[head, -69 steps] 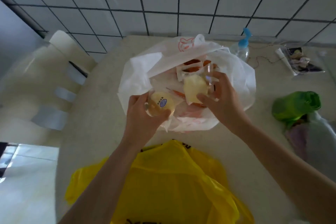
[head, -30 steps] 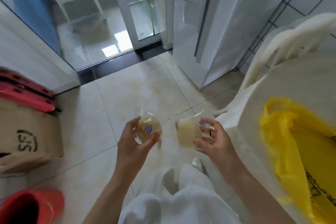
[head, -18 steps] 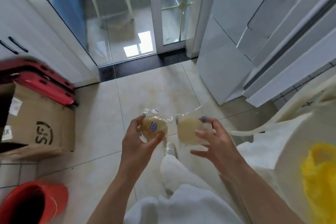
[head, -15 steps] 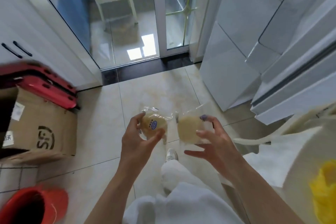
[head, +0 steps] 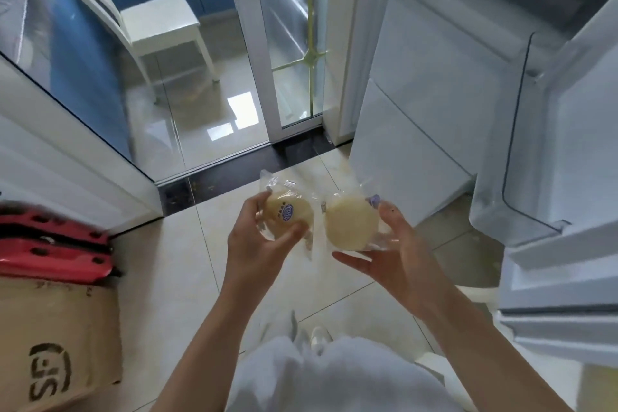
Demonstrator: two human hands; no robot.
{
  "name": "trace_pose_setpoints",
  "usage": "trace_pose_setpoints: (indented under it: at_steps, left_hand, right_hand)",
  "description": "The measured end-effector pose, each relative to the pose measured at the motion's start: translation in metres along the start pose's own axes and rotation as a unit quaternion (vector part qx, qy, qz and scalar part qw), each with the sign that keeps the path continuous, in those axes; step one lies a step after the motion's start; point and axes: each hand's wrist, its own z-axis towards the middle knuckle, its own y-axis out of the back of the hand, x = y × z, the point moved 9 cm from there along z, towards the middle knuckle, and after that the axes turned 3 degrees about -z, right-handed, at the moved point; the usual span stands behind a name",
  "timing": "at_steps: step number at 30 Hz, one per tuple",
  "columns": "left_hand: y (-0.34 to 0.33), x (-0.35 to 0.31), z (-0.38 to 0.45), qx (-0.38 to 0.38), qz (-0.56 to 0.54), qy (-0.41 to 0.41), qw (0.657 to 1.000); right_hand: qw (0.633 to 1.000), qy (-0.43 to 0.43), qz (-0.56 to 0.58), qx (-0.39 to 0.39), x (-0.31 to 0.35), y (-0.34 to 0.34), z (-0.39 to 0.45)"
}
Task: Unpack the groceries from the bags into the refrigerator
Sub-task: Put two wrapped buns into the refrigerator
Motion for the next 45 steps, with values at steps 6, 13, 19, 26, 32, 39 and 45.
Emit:
trace_pose_setpoints:
  at_steps: [6, 13, 19, 26, 32, 39, 45]
  left_hand:
    - [-0.026, -0.016, 0.087, 0.078, -0.003, -0.017, 0.997]
    - [-0.054, -0.053, 0.205, 0.195, 0.002, -0.047, 0.98]
    - [-0.093, -0.1, 0.28, 0.286, 0.006, -0.095, 0.953]
    - [-0.158, -0.178, 0.307, 0.365, -0.017, -0.172, 0.915]
    - [-0.207, -0.254, 0.287, 0.413, -0.054, -0.25, 0.874]
    - [-0.232, -0.344, 0.259, 0.43, -0.107, -0.322, 0.836]
    - [-0.226, -0.416, 0.244, 0.401, -0.178, -0.378, 0.815]
  right_hand:
    - [0.993, 0.075, 0.005, -0.092, 0.044, 0.006, 0.043]
    - [0.949, 0.177, -0.107, -0.239, 0.117, -0.006, 0.081]
    - [0.857, 0.267, -0.242, -0.368, 0.178, -0.025, 0.089]
    - [0.75, 0.328, -0.316, -0.48, 0.245, -0.034, 0.06]
    - [0.677, 0.367, -0.343, -0.537, 0.293, -0.044, 0.015]
    - [0.6, 0.395, -0.41, -0.563, 0.346, -0.076, -0.035]
    - [0.508, 0.428, -0.47, -0.582, 0.388, -0.121, -0.075]
